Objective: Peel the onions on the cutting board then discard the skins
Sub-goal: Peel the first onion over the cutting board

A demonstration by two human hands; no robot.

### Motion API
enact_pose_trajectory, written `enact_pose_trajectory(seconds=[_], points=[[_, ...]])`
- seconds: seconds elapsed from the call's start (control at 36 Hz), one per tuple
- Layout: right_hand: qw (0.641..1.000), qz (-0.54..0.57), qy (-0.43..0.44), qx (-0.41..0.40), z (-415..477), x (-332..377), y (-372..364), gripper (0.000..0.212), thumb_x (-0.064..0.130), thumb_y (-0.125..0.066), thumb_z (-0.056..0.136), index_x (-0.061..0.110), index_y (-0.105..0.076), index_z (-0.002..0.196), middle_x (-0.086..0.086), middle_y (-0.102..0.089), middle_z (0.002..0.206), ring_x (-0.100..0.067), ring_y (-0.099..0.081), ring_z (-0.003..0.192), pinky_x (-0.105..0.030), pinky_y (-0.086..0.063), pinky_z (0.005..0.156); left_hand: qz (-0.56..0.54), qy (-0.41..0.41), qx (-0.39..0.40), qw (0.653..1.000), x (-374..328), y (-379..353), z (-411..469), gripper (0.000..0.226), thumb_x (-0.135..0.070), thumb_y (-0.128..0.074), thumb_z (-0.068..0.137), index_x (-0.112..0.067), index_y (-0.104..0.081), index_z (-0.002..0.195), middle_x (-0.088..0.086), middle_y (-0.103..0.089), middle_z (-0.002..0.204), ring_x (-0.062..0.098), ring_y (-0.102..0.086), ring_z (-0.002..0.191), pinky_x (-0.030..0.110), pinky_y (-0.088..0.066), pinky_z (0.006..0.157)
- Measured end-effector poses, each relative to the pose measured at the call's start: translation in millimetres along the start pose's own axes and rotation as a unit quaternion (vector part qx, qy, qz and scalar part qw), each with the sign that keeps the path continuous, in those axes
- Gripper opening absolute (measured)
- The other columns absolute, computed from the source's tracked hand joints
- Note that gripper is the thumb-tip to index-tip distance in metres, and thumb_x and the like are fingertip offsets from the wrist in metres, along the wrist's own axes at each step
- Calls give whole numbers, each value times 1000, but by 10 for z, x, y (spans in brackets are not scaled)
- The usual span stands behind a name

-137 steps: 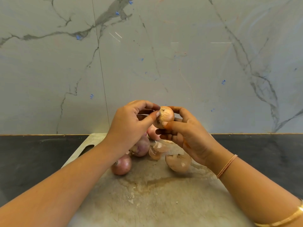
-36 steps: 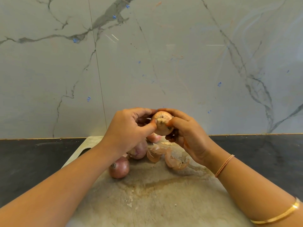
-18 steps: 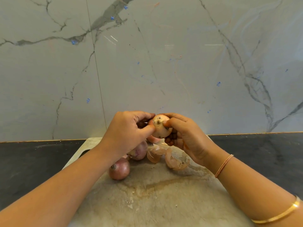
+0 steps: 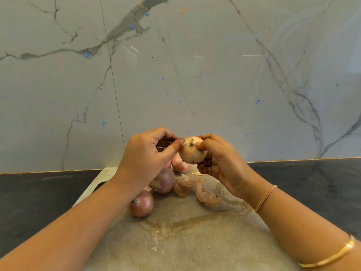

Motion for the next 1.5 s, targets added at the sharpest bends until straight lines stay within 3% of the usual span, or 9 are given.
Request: enact_pose_trajectory(seconds=[0.11,0.22,0.56,0.75,0.97,1.19,1.28,1.39,1.5], points=[[999,-51,15,5,4,21,-13,9,22,-45,98,20,-54,100,-9,-57,91,-16,-52,66,-27,-46,62,-54,16,49,997,-16,-99,-14,12,-18,-70,83,-20,-69,94,-13,-71,90,-2,-68,83,13,-53,71],[997,-74,25,9,1,29,-28,8,25,-42,100,22,-50,100,-5,-55,93,-16,-53,68,-24,-47,63,-98,26,72,992,-33,-149,-32,16,-10,-69,83,-25,-68,89,-12,-71,93,6,-71,75,21,-58,64],[995,-86,44,18,11,51,-26,8,21,-45,99,19,-52,95,-6,-56,93,-18,-54,73,-23,-46,59,-81,-5,75,994,-89,-137,-24,20,-9,-70,82,-27,-68,89,-10,-71,89,7,-71,70,30,-59,63],[992,-109,52,24,2,42,-44,7,21,-46,99,18,-52,98,-6,-56,94,-19,-53,75,-23,-45,58,27,-55,55,997,-117,-128,-20,12,-20,-68,80,-14,-72,90,-6,-70,83,5,-67,76,22,-57,65],[997,-53,35,31,2,41,-65,11,19,-44,98,19,-55,99,-8,-57,95,-19,-53,72,-27,-45,61,-3,30,-9,1000,59,-17,-6,13,-11,-70,83,-23,-66,84,-17,-65,74,-4,-62,70,5,-45,61],[1000,4,17,3,28,23,12,14,27,-52,85,17,-58,93,-10,-57,93,-19,-52,73,-25,-45,59,-80,20,0,997,-10,-15,-7,25,-15,-67,86,-34,-63,101,-17,-68,98,-2,-65,90,10,-51,75],[1000,-9,27,8,26,44,0,11,19,-47,95,18,-58,94,-9,-57,93,-21,-52,77,-25,-46,60,-95,10,35,995,-79,-104,-25,29,-15,-70,84,-31,-64,107,-15,-67,103,-2,-65,95,12,-52,77],[998,-35,40,18,12,67,-14,16,15,-43,98,19,-58,97,-6,-58,95,-19,-54,81,-23,-48,60,-120,48,45,991,-10,-147,-30,28,-6,-68,84,-30,-67,99,-14,-70,97,1,-68,86,13,-53,72],[999,-8,31,23,8,67,-25,17,14,-43,97,19,-59,95,-7,-58,95,-19,-54,77,-23,-46,58,-105,57,9,993,74,-63,-9,32,-1,-64,87,-32,-67,93,-14,-72,90,2,-68,85,19,-54,78]])
Point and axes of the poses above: each hand's wrist, its own z-axis towards the middle knuckle, its own y-axis out of the back of the hand, x = y × z, the point moved 10 cm from there along z, towards the middle knuckle
